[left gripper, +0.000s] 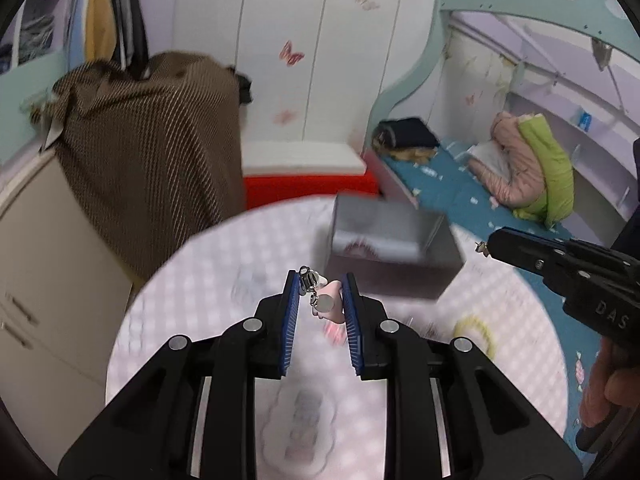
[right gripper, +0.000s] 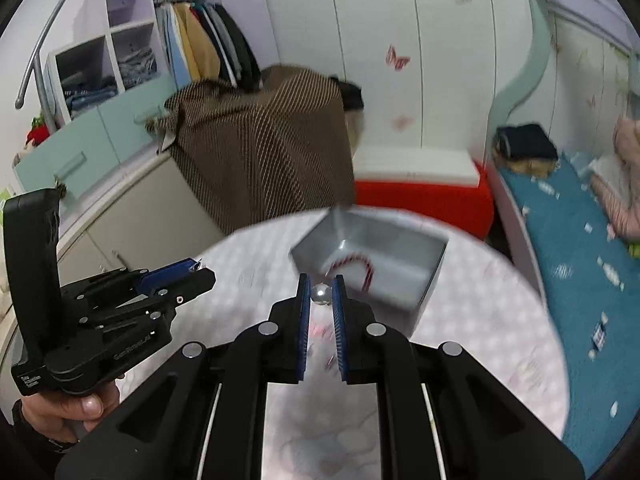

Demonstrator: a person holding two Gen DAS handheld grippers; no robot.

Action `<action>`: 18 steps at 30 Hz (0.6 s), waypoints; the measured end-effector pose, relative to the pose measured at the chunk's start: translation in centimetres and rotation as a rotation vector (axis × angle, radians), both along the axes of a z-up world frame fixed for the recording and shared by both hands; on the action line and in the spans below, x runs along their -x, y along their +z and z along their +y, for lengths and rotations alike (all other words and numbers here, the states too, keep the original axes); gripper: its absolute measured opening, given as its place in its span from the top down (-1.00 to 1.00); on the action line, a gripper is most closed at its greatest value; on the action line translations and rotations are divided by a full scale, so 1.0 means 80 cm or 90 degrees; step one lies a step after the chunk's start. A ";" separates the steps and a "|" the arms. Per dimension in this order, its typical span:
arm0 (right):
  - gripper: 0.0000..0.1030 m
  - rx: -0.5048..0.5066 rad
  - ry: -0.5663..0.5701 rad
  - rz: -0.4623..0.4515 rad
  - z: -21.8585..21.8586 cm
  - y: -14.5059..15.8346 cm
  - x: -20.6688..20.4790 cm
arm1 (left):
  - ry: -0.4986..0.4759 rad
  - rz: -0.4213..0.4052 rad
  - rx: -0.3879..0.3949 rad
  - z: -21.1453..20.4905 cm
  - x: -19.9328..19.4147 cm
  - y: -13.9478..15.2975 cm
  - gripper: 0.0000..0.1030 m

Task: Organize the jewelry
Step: 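Carry the pink charm and silver bead into the grey box and release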

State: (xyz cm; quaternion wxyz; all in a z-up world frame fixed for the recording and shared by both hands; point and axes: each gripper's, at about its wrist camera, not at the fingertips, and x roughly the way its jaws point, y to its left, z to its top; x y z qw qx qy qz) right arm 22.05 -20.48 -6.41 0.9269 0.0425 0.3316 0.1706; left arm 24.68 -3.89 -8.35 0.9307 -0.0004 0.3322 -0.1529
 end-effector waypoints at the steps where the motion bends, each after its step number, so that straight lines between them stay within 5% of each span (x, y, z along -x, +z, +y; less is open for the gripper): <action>1: 0.81 -0.005 -0.003 -0.006 -0.006 0.007 -0.007 | -0.003 -0.006 0.000 -0.005 -0.007 0.007 0.57; 9: 0.81 -0.034 -0.022 0.014 -0.038 0.013 -0.064 | -0.055 0.013 0.039 -0.050 -0.081 0.039 0.57; 18: 0.80 -0.038 -0.032 0.081 -0.046 -0.023 -0.108 | -0.074 0.072 0.018 -0.094 -0.139 0.014 0.56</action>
